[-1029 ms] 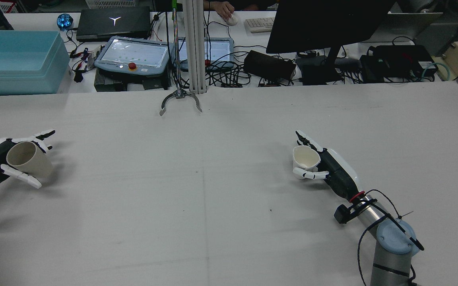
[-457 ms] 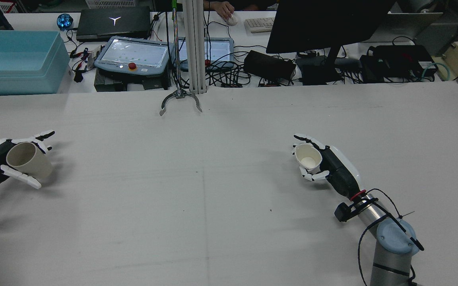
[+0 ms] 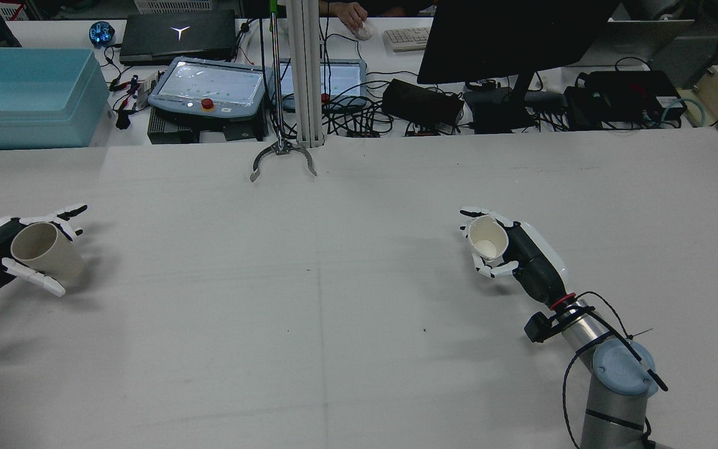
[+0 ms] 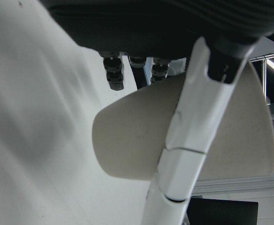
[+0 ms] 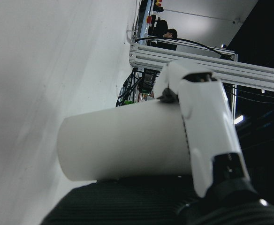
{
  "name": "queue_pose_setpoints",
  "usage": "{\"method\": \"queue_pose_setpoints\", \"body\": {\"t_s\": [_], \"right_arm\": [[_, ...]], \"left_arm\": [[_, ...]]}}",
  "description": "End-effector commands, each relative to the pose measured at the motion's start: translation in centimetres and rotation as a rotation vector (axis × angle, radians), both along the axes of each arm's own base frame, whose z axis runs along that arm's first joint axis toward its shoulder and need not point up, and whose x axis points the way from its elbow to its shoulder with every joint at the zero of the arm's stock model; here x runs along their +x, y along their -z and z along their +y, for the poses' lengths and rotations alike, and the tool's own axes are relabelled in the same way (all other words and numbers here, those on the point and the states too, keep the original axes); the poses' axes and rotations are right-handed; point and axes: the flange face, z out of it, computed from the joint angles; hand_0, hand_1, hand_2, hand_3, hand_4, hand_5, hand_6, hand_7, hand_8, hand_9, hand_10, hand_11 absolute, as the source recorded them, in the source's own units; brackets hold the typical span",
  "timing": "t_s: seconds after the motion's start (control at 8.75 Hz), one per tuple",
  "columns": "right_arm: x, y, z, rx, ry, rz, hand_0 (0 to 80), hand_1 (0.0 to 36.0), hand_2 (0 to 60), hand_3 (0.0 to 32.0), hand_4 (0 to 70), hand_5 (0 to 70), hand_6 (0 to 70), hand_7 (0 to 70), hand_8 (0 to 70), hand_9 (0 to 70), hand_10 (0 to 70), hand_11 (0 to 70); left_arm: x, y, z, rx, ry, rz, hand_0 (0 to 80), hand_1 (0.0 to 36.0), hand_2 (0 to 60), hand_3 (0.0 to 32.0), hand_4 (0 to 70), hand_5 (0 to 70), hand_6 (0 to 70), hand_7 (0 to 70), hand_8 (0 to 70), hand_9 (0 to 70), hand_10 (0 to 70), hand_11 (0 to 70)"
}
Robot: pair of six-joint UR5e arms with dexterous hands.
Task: Pour water
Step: 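Lift both cups and bring them toward each other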
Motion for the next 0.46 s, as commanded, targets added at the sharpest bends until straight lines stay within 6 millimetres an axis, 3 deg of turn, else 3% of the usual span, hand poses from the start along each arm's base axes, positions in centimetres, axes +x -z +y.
{"method": "queue_pose_setpoints", "body": {"t_s": [0.0,0.23,0.34], "right_arm": [[4.9,5.3,-2.8,0.056,-0.091,-0.076,80.0,36.0,60.0,0.0,20.1,17.8,37.3,54.7,22.6,30.4,0.0,0.0],[6.1,6.3,-3.6,0.069,-0.114,-0.091,80.0,36.0,60.0,0.0,24.9,17.9,39.1,54.8,22.8,30.2,0.0,0.0],[6.3,6.5,-3.6,0.071,-0.117,-0.095,80.0,36.0,60.0,0.0,26.9,18.1,40.2,55.8,23.0,30.4,0.0,0.0]], "left_arm": [[2.2,5.3,-1.4,0.033,-0.016,0.029,80.0,36.0,0.0,0.0,55.5,70.0,10.6,10.6,2.1,0.7,8.6,16.5],[11.7,12.1,-1.4,0.056,-0.138,0.048,80.0,36.0,0.0,0.0,56.7,70.0,11.6,11.4,2.2,0.8,8.8,16.8],[14.7,14.7,-1.0,0.070,-0.172,0.047,80.0,36.0,0.0,0.0,56.1,70.0,11.5,11.2,2.2,0.8,8.8,16.8]]}}
